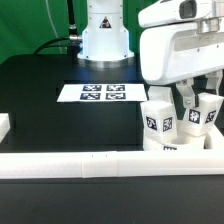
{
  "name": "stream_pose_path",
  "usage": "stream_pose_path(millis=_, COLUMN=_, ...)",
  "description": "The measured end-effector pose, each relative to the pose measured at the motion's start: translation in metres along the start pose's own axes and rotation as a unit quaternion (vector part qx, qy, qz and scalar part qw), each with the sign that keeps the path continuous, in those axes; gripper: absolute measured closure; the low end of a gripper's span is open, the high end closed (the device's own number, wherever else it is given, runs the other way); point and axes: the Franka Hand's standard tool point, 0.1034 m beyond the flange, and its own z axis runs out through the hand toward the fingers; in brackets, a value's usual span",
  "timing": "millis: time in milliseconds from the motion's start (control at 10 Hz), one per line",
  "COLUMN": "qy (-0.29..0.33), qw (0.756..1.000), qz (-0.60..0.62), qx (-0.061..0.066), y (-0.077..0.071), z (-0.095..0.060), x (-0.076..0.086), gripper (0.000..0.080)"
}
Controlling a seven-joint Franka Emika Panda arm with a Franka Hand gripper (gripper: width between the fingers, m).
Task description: Assemble stool
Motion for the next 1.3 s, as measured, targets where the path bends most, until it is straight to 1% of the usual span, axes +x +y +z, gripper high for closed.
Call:
stream_pose_path(millis=100, qy=0.009, qw=0.998, qz=0.069, qx=0.000, y=-0.001, z=0.000, x=0.000, gripper=0.0461)
stream_pose_path(millis=200, qy=0.010, qw=0.995, qz=0.097, qx=0.002, y=-0.001, z=0.001, x=0.000, gripper=0.0461)
stream_pose_path(millis=300, qy=0.015, qw=0.987, qz=0.157, qx=0.003, y=0.000, z=0.001, x=-0.001, gripper=0.0461)
stream_pose_path(millis=400, qy=0.020, qw=0.980, qz=0.200, qx=0.002, y=0.001, z=0.001, x=-0.001, gripper=0.0461)
stream_pose_path(millis=500, qy=0.022, qw=0.975, qz=0.219, qx=0.001, y=0.002, z=0.001, x=-0.001, gripper=0.0461)
stream_pose_path(millis=900, qy=0.024, qw=0.941, qz=0.336, qx=0.005, y=0.008, z=0.000, x=-0.003, gripper=0.0461)
stream_pose_path(millis=1000, qy=0.024, qw=0.937, qz=0.349, qx=0.006, y=0.008, z=0.000, x=-0.003, gripper=0.0461)
stream_pose_path(millis=1200, qy=0.025, qw=0.905, qz=0.424, qx=0.012, y=0.011, z=-0.001, x=-0.005, gripper=0.0461)
stream_pose_path(millis=1300, qy=0.030, qw=0.883, qz=0.468, qx=0.017, y=0.013, z=-0.001, x=-0.006, gripper=0.0461)
